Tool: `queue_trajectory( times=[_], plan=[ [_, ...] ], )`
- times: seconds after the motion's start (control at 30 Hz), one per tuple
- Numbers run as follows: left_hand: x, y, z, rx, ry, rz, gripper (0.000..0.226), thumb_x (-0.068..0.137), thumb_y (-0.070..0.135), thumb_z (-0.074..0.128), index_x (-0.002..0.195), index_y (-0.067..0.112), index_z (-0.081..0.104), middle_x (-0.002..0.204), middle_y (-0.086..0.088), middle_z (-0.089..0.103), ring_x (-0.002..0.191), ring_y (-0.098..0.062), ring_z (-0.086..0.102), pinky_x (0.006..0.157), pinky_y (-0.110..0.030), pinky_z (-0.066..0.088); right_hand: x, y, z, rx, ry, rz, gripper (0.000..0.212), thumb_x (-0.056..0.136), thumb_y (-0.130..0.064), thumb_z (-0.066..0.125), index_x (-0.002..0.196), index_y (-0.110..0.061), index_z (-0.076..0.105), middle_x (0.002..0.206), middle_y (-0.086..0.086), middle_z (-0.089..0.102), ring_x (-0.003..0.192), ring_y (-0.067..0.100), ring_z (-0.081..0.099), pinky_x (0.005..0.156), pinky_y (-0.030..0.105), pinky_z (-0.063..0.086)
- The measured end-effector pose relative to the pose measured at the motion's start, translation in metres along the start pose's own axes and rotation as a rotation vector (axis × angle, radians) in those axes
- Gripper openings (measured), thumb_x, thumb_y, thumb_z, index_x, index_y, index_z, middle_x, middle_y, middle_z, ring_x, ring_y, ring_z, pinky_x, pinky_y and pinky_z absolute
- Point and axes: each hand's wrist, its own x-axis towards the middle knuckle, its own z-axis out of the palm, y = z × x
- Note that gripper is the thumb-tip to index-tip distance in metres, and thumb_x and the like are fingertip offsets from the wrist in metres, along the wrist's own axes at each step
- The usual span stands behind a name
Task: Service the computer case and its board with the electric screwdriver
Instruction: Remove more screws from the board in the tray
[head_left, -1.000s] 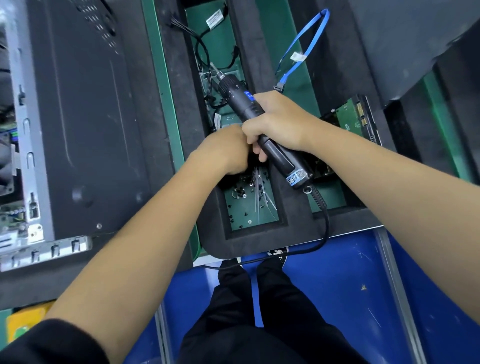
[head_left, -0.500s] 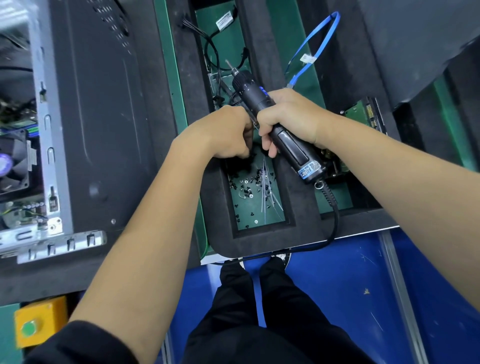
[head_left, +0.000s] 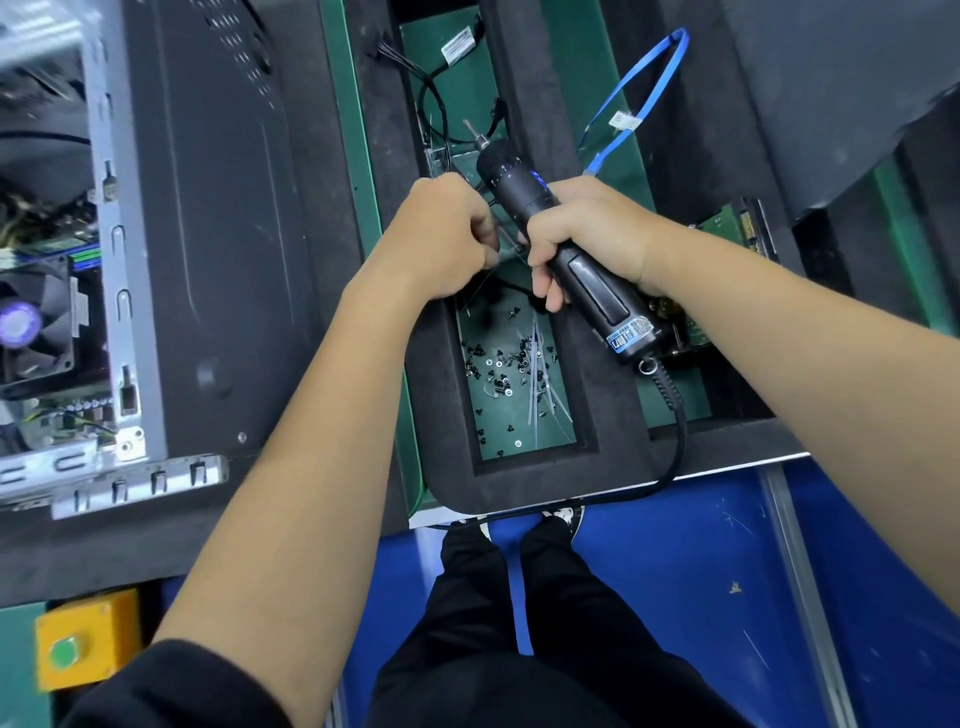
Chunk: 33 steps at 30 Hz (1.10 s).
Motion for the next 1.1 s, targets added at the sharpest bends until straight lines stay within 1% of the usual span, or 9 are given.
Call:
queue_trajectory(
  times=[0.13, 0.27, 0.37, 0.47, 0.6, 0.7, 0.83, 0.97, 1.1],
  plan=[
    [-0.002, 0.002, 0.005, 0.139, -0.019, 0.033, 0.011, 0.08, 0.007, 0.066, 0.085, 0.015, 0.072, 0.081, -0.003, 0.056, 0.079, -0.026, 0.057, 0.068, -0.031, 0.045, 0.001, -0.001, 0.0, -0.003, -0.004, 0.001, 0.019, 0.06, -0.009, 0.056, 0.076, -0.007, 0.047, 0.057, 0.02, 0.063, 0.045, 0.031, 0.061, 0.046, 0.026, 0.05],
    [-0.005, 0.005, 0.016, 0.332, -0.086, 0.084, 0.016, 0.077, 0.004, 0.059, 0.086, 0.015, 0.067, 0.078, -0.005, 0.053, 0.076, -0.032, 0.056, 0.061, -0.033, 0.04, 0.0, -0.001, -0.001, -0.005, -0.013, 0.003, 0.02, 0.061, -0.009, 0.057, 0.078, -0.007, 0.047, 0.058, 0.019, 0.064, 0.045, 0.031, 0.061, 0.046, 0.025, 0.05],
    [-0.006, 0.003, 0.022, 0.521, -0.127, 0.155, 0.01, 0.079, 0.01, 0.057, 0.087, 0.016, 0.059, 0.077, -0.004, 0.049, 0.07, -0.027, 0.045, 0.067, -0.032, 0.03, 0.0, -0.001, -0.001, -0.012, -0.012, 0.0, 0.018, 0.064, -0.007, 0.056, 0.08, -0.006, 0.048, 0.058, 0.019, 0.064, 0.045, 0.03, 0.061, 0.046, 0.024, 0.05],
    [-0.006, 0.002, 0.028, 0.677, -0.155, 0.216, 0.009, 0.083, 0.016, 0.055, 0.081, 0.022, 0.049, 0.079, -0.003, 0.051, 0.073, -0.024, 0.046, 0.071, -0.031, 0.025, 0.0, -0.001, -0.001, -0.015, -0.003, -0.002, 0.012, 0.074, 0.0, 0.054, 0.082, -0.006, 0.047, 0.056, 0.018, 0.064, 0.045, 0.029, 0.061, 0.047, 0.024, 0.05],
    [-0.008, 0.0, 0.035, 0.811, -0.167, 0.235, 0.015, 0.085, 0.019, 0.051, 0.073, 0.023, 0.043, 0.064, 0.005, 0.039, 0.064, -0.019, 0.04, 0.071, -0.032, 0.023, -0.001, -0.002, 0.0, -0.011, 0.006, -0.002, 0.012, 0.078, 0.004, 0.051, 0.081, -0.007, 0.046, 0.056, 0.018, 0.063, 0.044, 0.029, 0.06, 0.046, 0.023, 0.049],
    [-0.008, 0.0, 0.038, 0.796, -0.161, 0.232, 0.023, 0.084, 0.014, 0.049, 0.066, 0.022, 0.037, 0.061, 0.006, 0.038, 0.057, -0.017, 0.035, 0.071, -0.032, 0.023, -0.001, -0.002, 0.0, -0.013, 0.01, -0.003, 0.012, 0.078, 0.004, 0.051, 0.078, -0.007, 0.046, 0.056, 0.018, 0.062, 0.045, 0.03, 0.06, 0.046, 0.023, 0.049],
    [-0.008, 0.005, 0.039, 0.686, -0.162, 0.217, 0.011, 0.082, 0.009, 0.048, 0.085, 0.02, 0.048, 0.077, 0.0, 0.045, 0.069, -0.025, 0.048, 0.063, -0.031, 0.031, 0.0, -0.002, 0.0, -0.019, 0.017, -0.004, 0.011, 0.078, 0.003, 0.052, 0.075, -0.006, 0.047, 0.057, 0.019, 0.063, 0.045, 0.029, 0.06, 0.046, 0.023, 0.049],
    [-0.009, 0.007, 0.037, 0.654, -0.139, 0.206, 0.015, 0.082, 0.005, 0.049, 0.087, 0.019, 0.049, 0.092, -0.007, 0.06, 0.079, -0.03, 0.058, 0.058, -0.032, 0.033, 0.0, -0.001, -0.001, -0.012, 0.012, 0.001, 0.01, 0.077, 0.003, 0.052, 0.077, -0.005, 0.048, 0.057, 0.019, 0.063, 0.045, 0.03, 0.06, 0.047, 0.024, 0.05],
    [-0.005, 0.002, 0.028, 0.512, -0.058, 0.143, 0.021, 0.077, -0.003, 0.05, 0.089, 0.01, 0.061, 0.071, -0.005, 0.046, 0.066, -0.029, 0.046, 0.056, -0.033, 0.033, 0.001, -0.001, -0.002, -0.007, -0.001, 0.002, 0.009, 0.078, 0.003, 0.052, 0.078, -0.006, 0.048, 0.058, 0.02, 0.064, 0.046, 0.031, 0.061, 0.048, 0.024, 0.051]
  ],
)
